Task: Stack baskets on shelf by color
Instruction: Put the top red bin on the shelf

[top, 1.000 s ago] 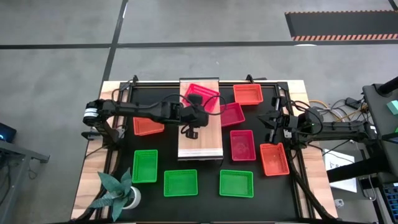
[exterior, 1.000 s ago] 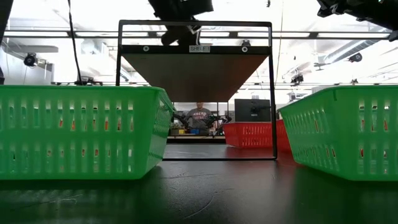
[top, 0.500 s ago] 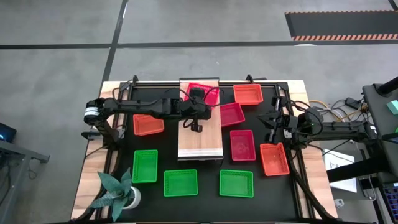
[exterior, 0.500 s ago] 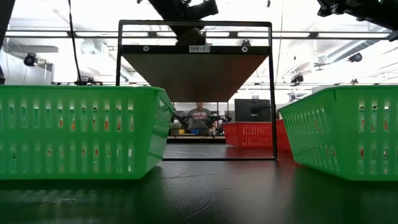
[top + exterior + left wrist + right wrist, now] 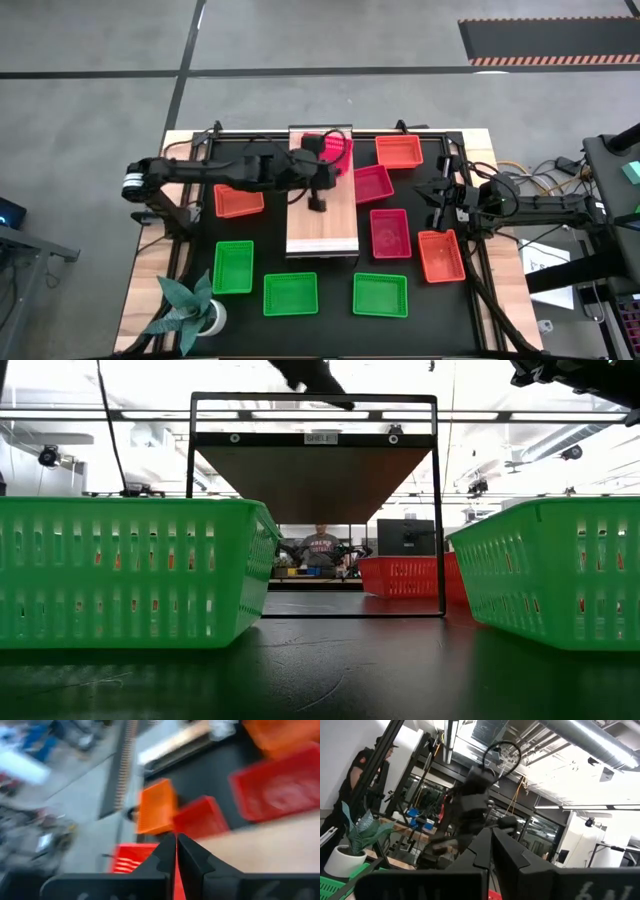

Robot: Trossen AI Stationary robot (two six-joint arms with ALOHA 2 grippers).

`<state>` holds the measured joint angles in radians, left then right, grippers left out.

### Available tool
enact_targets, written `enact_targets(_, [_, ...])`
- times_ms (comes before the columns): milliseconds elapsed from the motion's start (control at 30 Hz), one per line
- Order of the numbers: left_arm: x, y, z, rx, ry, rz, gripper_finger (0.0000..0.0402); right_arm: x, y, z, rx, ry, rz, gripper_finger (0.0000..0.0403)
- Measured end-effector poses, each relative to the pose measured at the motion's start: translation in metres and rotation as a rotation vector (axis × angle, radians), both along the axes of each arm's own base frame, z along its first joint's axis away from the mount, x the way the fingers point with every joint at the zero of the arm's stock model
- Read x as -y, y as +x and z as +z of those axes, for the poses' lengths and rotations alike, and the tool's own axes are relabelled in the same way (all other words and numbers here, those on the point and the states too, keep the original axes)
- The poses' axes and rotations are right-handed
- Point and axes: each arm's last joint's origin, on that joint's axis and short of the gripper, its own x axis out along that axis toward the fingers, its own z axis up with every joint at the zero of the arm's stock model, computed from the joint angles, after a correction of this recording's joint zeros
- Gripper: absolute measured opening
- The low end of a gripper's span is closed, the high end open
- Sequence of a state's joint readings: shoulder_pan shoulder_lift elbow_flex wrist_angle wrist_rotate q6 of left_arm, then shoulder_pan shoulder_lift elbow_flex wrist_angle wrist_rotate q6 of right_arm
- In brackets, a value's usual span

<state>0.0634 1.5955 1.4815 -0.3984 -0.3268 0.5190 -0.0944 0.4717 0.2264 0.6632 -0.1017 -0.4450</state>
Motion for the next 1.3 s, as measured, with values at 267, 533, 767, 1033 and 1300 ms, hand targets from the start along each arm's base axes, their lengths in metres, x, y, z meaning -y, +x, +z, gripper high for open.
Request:
enact_targets(267, [0.005, -0.003, -0.048, -0.082, -0.146, -0.149, 0.0, 0.0, 0.0, 0.0, 0.001, -0.003, -0.001, 0.0009])
enact_targets(533, [-0.009, 0.005, -0.071, 0.036, -0.015, 0.069, 0.0, 0.0, 0.0, 0.002, 0.007, -0.003, -0.001, 0.0009])
enact_targets(767, [-0.028, 0.006, -0.074, 0.035, 0.007, 0.157, 0.0, 0.0, 0.0, 0.003, 0.002, 0.002, 0.001, 0.0009])
enact_targets(1033, [-0.045, 0.004, -0.077, 0.024, 0.024, 0.231, 0.0, 0.0, 0.0, 0.003, 0.002, 0.002, 0.001, 0.0009])
enact_targets(1300, [-0.051, 0.001, -0.077, 0.013, 0.046, 0.284, 0.0, 0.0, 0.0, 0.002, -0.003, 0.001, 0.001, 0.0009])
